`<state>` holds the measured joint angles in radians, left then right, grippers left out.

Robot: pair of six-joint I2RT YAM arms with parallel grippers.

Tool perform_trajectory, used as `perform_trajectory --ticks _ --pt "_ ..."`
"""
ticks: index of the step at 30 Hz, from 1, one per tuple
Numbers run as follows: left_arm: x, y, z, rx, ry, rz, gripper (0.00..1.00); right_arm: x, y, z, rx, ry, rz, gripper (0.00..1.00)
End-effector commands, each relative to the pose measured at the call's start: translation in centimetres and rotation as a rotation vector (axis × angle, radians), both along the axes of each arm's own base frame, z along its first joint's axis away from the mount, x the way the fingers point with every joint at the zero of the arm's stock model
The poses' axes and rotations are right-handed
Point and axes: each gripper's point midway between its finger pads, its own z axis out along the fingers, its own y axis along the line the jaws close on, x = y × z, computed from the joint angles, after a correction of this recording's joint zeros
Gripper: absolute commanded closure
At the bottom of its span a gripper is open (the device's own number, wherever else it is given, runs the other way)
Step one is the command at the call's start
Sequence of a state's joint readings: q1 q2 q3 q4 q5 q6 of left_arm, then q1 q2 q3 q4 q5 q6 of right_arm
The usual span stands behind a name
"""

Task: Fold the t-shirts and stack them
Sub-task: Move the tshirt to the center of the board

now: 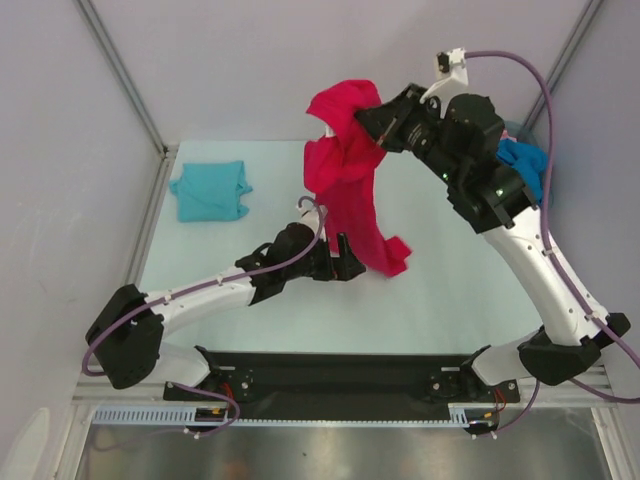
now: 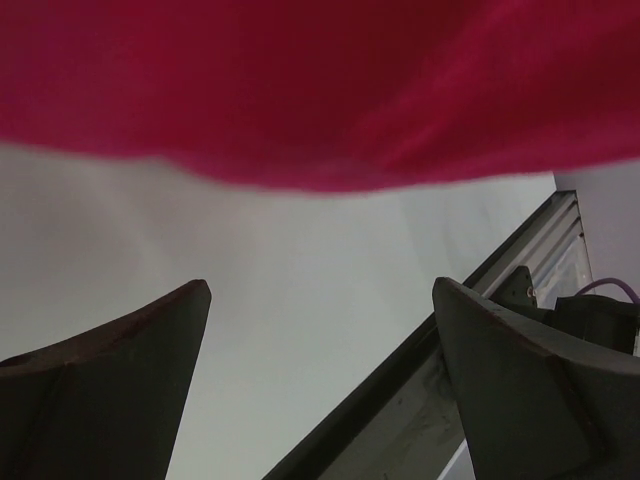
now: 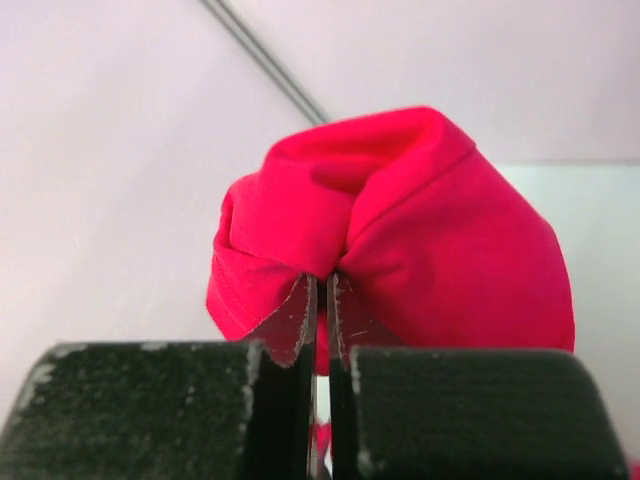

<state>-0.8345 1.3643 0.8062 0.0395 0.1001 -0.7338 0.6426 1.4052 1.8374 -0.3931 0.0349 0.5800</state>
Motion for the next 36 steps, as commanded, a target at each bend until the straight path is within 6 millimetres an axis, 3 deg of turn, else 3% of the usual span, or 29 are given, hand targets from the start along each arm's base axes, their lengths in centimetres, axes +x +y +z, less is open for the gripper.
perform_trajectory --ticks 1,2,4,8,9,11,12,14,15,16,19,22,26,29,32,33,35,36 --pt "0.7 -0.9 2.3 -0.04 -0.044 0.013 0.0 0.3 -0.8 3.9 0.043 -0.075 0.016 1.0" --pt "0.7 -0.9 2.4 -0.042 -0.045 0.013 0.0 0.3 -1.4 5.3 0.058 -0.099 0.005 1.0" --pt "0.6 -0.8 2.4 -0.041 -0.046 0.012 0.0 0.7 -1.7 4.9 0.051 -0.078 0.003 1.0" --pt "0.6 -0.5 2.8 -0.039 -0.058 0.019 0.0 2.0 -3.0 0.6 0.022 -0.005 -0.039 1.0" --pt "0.6 -0.5 2.8 -0.037 -0.058 0.02 0.0 2.9 -2.9 -3.8 -0.017 0.076 -0.046 1.0" --pt "0.5 -0.2 2.6 -0.028 -0.057 0.022 0.0 2.9 -4.5 -6.1 -0.014 0.104 -0.081 1.0" --pt "0.6 -0.1 2.7 -0.028 -0.064 0.026 0.0 3.7 -5.2 -11.1 -0.063 0.19 -0.118 1.0" --pt "0.6 0.1 2.6 -0.021 -0.065 0.031 0.0 3.6 -6.9 -14.4 -0.079 0.24 -0.167 1.0" --pt "0.6 0.1 2.6 -0.02 -0.066 0.032 0.0 4.4 -8.8 -15.9 -0.09 0.259 -0.252 1.0" --pt "0.6 0.1 2.5 -0.017 -0.065 0.031 0.0 4.4 -9.9 -18.9 -0.127 0.306 -0.297 1.0" --pt "0.6 0.0 2.6 -0.02 -0.064 0.028 0.0 5.4 -14.6 -20.8 -0.166 0.324 -0.49 1.0" --pt "0.7 -0.1 2.7 -0.02 -0.064 0.027 0.0 6.5 -18.5 -20.2 -0.128 0.324 -0.604 1.0" --pt "0.8 -0.1 2.9 -0.016 -0.067 0.03 0.0 8.3 -21.5 -18.5 -0.073 0.312 -0.67 1.0" --pt "0.8 0.4 2.8 0.006 -0.069 0.04 0.0 8.4 -22.1 -19.5 -0.085 0.346 -0.685 1.0" --pt "0.8 0.8 2.8 0.017 -0.077 0.052 0.0 7.3 -22.1 -22.4 -0.093 0.389 -0.687 1.0" --pt "0.8 0.9 2.7 0.021 -0.077 0.052 0.0 6.7 -22.2 -25.1 -0.102 0.43 -0.689 1.0" --pt "0.8 0.9 2.5 0.026 -0.073 0.05 0.0 5.9 -22.2 -26.6 -0.09 0.447 -0.693 1.0" --pt "0.7 0.9 2.4 0.027 -0.07 0.049 0.0 5.4 -22.3 -28.4 -0.1 0.48 -0.696 1.0"
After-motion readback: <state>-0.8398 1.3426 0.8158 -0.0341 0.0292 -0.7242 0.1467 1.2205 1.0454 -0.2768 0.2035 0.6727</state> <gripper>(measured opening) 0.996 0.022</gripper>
